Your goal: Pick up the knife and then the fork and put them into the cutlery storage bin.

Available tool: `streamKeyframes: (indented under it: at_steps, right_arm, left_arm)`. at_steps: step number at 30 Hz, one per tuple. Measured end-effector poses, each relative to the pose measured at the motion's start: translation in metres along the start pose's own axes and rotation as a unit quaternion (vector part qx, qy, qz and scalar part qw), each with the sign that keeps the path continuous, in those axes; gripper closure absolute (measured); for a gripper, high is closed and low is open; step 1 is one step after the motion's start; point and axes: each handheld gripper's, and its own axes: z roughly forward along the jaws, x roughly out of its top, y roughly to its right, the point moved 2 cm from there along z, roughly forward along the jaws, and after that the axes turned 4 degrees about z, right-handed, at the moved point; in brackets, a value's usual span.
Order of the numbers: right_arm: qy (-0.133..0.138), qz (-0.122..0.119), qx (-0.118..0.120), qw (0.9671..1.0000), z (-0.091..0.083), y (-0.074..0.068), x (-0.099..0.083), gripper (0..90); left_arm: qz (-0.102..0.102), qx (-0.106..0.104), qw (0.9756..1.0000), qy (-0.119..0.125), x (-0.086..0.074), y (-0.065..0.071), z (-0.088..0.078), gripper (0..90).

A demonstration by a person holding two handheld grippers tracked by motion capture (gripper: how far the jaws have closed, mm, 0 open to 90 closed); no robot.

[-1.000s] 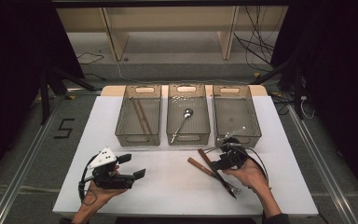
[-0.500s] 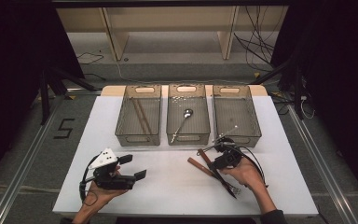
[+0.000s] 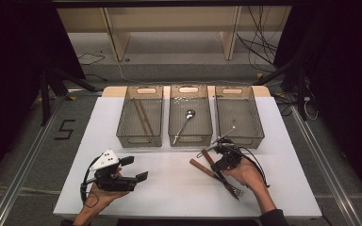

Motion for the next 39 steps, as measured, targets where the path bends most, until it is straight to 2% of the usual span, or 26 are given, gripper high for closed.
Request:
streamKeyframes:
  at_steps: [6,16,21,25,30,39]
  right_arm:
    - [-0.015,-0.002,-0.023,0.9996,0.001,-0.003,0.004,72.1]
    - [-0.03,-0.001,-0.035,0.9989,0.002,-0.006,0.007,72.1]
    - [-0.029,-0.002,-0.036,0.9989,0.002,-0.006,0.007,73.0]
    - [-0.026,0.001,-0.035,0.999,0.002,-0.005,0.007,77.3]
    - [-0.023,0.0,-0.025,0.9994,0.001,-0.002,0.006,77.6]
    - [0.003,-0.007,-0.018,0.9998,-0.013,-0.003,0.006,77.8]
  left_arm:
    - [0.002,0.0,1.0,0.004,0.0,0.0,0.0,15.6]
    - [0.007,0.002,1.0,0.004,0.0,0.0,0.0,15.6]
    - [0.01,0.003,0.9999,0.003,0.001,0.0,0.0,15.7]
    - [0.01,0.005,0.9999,0.005,0.0,-0.001,0.0,15.7]
    - [0.011,0.005,0.9999,0.006,0.0,-0.002,-0.001,15.7]
    - [0.01,0.007,0.9999,0.005,0.0,-0.002,-0.002,15.8]
